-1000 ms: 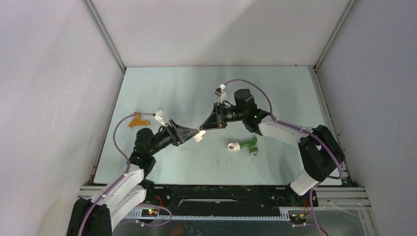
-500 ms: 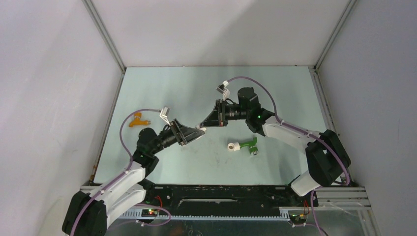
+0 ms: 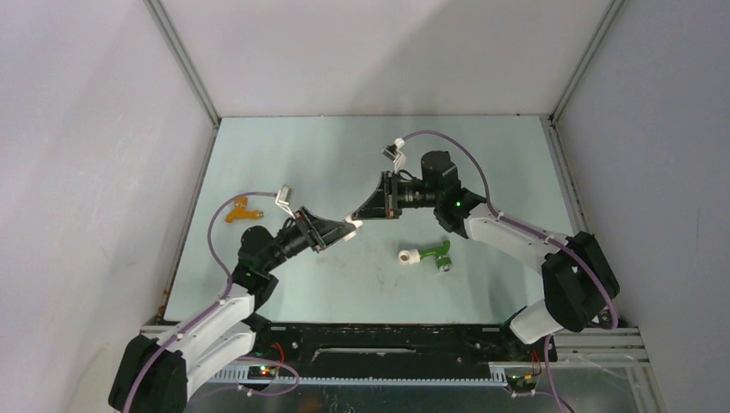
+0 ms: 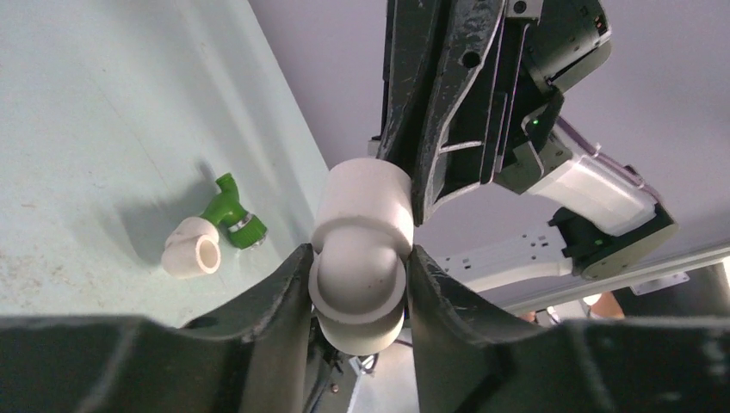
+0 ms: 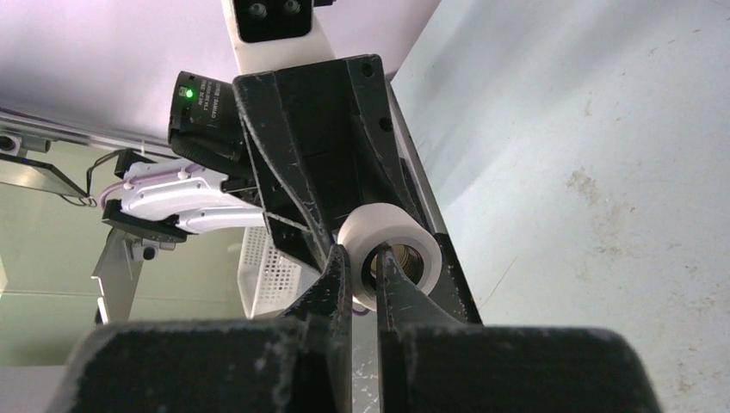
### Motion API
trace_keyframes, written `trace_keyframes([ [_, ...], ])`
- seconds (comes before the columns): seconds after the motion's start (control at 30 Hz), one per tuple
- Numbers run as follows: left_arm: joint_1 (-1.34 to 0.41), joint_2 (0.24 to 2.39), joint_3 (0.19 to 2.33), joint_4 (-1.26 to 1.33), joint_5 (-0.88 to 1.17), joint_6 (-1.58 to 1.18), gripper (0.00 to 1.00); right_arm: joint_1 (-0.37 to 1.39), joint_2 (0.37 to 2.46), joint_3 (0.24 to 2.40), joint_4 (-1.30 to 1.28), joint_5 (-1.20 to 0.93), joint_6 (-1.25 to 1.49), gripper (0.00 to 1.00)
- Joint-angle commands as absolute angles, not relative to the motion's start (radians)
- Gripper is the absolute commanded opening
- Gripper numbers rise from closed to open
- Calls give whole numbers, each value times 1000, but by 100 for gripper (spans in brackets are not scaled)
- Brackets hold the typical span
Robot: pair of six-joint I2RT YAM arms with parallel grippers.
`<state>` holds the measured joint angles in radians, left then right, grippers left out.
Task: Install the water faucets
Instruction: Pick up the water faucet from the center of the board.
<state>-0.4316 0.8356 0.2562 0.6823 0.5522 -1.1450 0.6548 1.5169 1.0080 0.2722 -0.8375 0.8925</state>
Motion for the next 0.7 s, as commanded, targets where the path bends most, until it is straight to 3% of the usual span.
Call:
trace_keyframes([
  [0.0, -439, 837, 259, 786, 550, -1170, 36, 649, 1479, 1008, 309, -831, 898, 0],
  [0.07, -439, 842, 262, 788, 550, -1173, 14, 650, 1480, 1008, 311, -833, 900, 0],
  [0.13, -439, 843, 262, 777, 536, -1171, 1, 648, 1477, 1009, 299, -837, 892, 0],
  [0.2, -436, 841, 270, 744, 523, -1149, 0, 641, 1466, 1008, 248, -822, 853, 10],
  [0.33, -406, 847, 357, 491, 510, -1003, 0, 623, 1401, 1009, 67, -718, 739, 53],
  [0.4, -376, 857, 420, 314, 464, -903, 0, 610, 1357, 1008, -55, -660, 682, 67],
  [0.57, -258, 946, 589, -55, 287, -730, 0, 574, 1287, 1008, -231, -563, 579, 84],
  [0.67, -179, 1062, 699, -183, 184, -691, 0, 553, 1247, 977, -253, -547, 561, 89],
])
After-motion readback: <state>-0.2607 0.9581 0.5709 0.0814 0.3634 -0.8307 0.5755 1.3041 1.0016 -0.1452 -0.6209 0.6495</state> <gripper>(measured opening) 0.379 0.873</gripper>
